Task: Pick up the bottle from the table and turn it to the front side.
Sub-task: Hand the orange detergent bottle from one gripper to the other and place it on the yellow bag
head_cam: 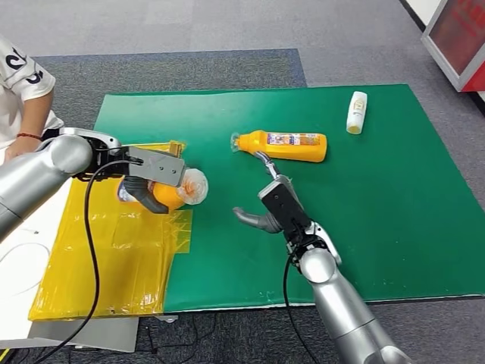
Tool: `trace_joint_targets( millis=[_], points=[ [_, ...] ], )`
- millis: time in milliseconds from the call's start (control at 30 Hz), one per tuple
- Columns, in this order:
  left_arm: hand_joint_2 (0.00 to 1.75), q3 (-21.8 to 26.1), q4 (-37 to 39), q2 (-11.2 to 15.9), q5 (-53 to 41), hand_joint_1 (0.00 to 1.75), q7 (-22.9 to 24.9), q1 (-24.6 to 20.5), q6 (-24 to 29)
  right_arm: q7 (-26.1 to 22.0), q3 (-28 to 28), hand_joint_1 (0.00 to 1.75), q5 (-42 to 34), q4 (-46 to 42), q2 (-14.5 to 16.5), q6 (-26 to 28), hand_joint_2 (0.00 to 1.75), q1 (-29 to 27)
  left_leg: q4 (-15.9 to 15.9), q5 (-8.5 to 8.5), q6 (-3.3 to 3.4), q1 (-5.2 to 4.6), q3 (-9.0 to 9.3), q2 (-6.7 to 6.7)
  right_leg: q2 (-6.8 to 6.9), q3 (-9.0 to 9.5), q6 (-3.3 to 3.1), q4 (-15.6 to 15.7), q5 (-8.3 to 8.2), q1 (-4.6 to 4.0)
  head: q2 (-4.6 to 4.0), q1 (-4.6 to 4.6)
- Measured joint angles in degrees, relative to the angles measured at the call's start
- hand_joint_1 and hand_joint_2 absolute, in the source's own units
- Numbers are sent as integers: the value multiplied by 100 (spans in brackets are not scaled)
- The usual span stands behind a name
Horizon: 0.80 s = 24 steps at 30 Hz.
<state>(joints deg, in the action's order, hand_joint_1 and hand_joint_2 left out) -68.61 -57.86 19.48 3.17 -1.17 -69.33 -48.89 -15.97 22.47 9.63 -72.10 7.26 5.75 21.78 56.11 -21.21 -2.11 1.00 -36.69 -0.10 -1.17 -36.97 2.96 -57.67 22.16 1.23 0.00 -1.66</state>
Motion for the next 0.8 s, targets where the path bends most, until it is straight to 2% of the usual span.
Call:
trace_joint_targets(
  millis=[100, 267, 700, 767, 800],
  points=[
    [175, -276, 161, 44, 394, 175, 91, -136, -130, -2, 92, 0, -63, 39, 8, 9, 175, 78, 0, 0, 0, 0, 0, 0, 0, 0, 0, 0, 0, 0, -1, 0],
    [175, -681, 533, 97, 741, 175, 87, -216, -37, -5, 255, 0, -158, 63, 13, 61, 175, 148, 0, 1, 0, 0, 0, -1, 1, 1, 0, 0, 0, 0, 0, 2],
    [175, -1430, 1522, -10, 747, 175, -160, -23, 339, 7, 523, 0, -304, 62, 3, 216, 175, 206, 0, 1, 0, 0, 0, -1, 1, -1, 0, 1, 0, 1, 0, 1],
    [175, -1468, 1646, -44, 716, 140, -254, 34, 433, 19, 552, 0, -302, 59, -3, 251, 175, 207, 0, 1, 0, 0, 0, -1, 1, -1, 0, 1, 0, 1, 0, 1],
    [175, -1479, 1702, -63, 698, 116, -304, 64, 496, 26, 570, 0, -301, 57, -8, 268, 175, 207, 0, 1, 0, 0, 0, -1, 1, 0, 0, 1, 0, 1, 0, 1]
  ],
)
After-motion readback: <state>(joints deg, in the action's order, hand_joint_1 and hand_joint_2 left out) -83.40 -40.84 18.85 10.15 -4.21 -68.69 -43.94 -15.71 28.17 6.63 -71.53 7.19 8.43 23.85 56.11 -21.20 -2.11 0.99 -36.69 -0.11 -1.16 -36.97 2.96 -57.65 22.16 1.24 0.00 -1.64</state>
